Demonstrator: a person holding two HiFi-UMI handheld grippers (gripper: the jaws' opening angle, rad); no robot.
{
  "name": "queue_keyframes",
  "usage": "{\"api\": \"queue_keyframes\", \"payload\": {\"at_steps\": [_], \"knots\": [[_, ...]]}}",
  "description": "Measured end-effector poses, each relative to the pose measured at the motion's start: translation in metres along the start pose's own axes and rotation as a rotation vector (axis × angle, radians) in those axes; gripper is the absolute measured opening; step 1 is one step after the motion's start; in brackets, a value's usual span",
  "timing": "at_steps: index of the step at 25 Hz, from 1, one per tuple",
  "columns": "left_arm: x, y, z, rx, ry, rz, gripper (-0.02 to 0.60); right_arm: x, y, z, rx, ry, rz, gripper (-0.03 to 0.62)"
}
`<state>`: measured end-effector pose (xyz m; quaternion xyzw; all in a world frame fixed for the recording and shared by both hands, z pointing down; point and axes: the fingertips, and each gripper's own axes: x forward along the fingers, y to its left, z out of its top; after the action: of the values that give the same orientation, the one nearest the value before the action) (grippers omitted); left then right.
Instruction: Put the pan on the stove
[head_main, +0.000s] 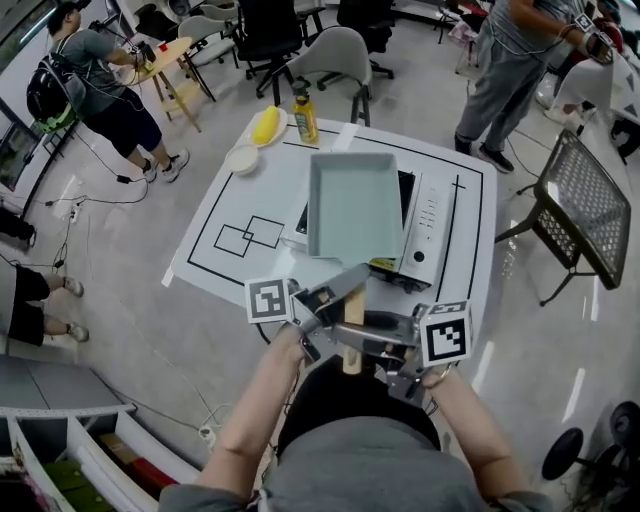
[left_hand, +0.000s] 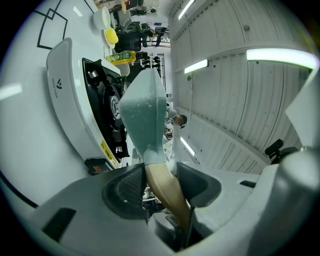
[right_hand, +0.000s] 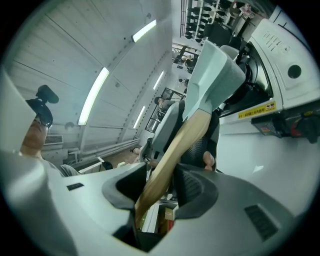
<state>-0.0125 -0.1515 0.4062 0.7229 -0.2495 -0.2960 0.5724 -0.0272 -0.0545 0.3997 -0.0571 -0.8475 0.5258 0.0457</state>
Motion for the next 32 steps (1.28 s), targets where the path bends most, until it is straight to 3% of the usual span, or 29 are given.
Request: {"api": "queue_keyframes", "payload": {"at_steps": [21, 32], "knots": [[-0.002, 0.020, 0.048, -0.093, 0.298, -0.044, 0.179, 0.056, -0.032, 0.044, 0.046, -0.264, -0.157, 0.173], [-0.004, 0.026, 0.047, -0.103, 0.337, -0.051, 0.179, 0.062, -0.039, 0.044, 0.061, -0.315, -0.194, 0.170]]}}
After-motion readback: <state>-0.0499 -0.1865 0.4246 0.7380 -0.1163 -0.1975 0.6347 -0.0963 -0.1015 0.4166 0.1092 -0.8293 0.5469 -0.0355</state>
